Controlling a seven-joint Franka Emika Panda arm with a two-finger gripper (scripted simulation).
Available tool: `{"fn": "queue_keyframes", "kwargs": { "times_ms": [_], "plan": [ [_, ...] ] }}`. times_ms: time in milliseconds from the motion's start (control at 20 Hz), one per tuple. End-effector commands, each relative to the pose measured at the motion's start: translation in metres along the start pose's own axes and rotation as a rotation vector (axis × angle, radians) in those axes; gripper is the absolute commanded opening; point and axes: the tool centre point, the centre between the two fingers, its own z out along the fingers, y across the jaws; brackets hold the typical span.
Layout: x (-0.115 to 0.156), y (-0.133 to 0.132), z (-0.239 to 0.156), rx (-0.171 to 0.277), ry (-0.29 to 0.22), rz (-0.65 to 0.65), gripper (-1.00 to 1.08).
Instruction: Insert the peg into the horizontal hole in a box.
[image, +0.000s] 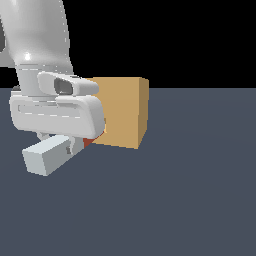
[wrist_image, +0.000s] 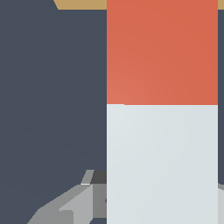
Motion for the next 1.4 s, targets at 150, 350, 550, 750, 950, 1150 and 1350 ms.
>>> {"fn": "queue_keyframes", "kwargs": {
  "times_ms": [150,350,550,750,950,1150,1350],
  "plan": [
    [0.001,0.0,-0.001,-0.002,0.0,0.001,-1.0],
    [0.002,0.003,-0.003,-0.007,0.002,0.002,-1.0],
    [0.003,0.001,-0.001,-0.003,0.001,0.002,-1.0],
    [0.013,0.001,-0.001,-0.003,0.001,0.002,-1.0],
    [0.032,0.001,-0.002,-0.004,0.001,0.002,-1.0],
    [0.063,0.0,-0.002,-0.005,0.002,0.002,-1.0],
    [0.092,0.001,-0.002,-0.006,0.002,0.002,-1.0]
  ]
}}
